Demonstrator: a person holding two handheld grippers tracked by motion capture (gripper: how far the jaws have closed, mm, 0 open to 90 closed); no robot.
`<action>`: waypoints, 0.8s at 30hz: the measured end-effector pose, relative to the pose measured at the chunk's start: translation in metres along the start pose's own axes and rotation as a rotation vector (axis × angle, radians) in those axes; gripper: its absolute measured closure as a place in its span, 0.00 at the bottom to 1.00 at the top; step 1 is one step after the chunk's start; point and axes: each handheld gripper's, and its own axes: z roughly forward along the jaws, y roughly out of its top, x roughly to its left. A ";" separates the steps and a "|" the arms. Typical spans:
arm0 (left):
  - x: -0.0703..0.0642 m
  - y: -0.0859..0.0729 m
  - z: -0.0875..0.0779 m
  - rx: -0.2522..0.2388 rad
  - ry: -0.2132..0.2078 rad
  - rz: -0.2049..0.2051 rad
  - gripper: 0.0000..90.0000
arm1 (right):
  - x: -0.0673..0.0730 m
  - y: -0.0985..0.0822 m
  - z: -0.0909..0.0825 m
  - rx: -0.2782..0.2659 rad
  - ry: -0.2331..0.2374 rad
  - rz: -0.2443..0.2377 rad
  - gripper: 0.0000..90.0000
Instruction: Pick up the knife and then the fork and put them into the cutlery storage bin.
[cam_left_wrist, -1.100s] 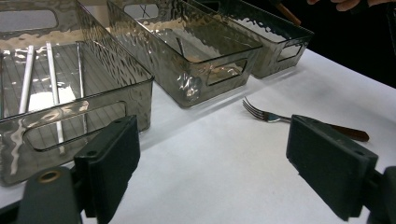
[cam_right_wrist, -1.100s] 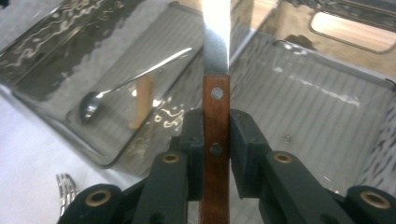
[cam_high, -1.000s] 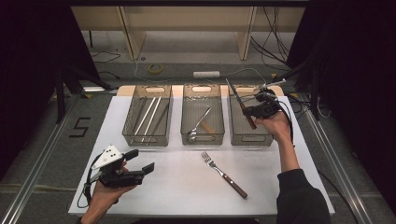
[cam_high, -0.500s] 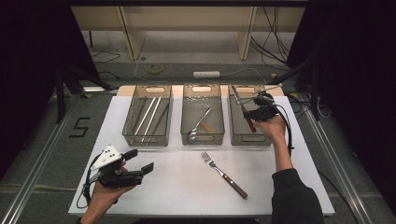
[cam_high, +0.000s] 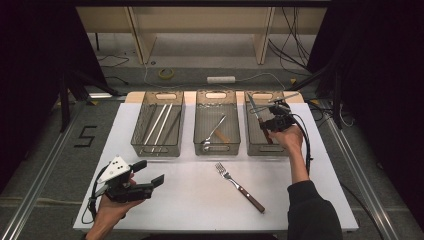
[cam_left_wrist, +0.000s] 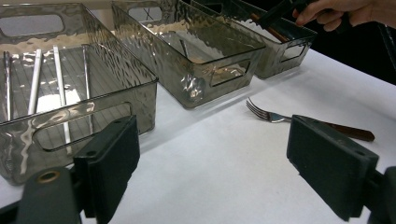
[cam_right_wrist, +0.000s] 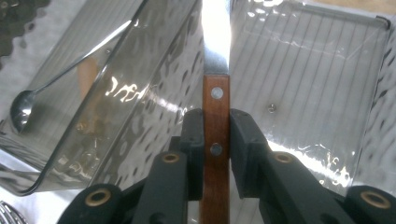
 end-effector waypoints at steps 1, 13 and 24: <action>0.000 0.000 0.000 -0.001 0.000 0.000 0.19 | 0.000 0.000 0.001 0.004 -0.004 0.004 0.86; 0.000 -0.001 -0.001 0.004 0.004 -0.001 0.19 | 0.003 0.000 0.010 0.032 -0.003 0.023 0.70; 0.001 -0.002 -0.001 0.007 0.006 -0.002 0.19 | 0.025 -0.007 -0.012 0.001 0.092 -0.128 0.51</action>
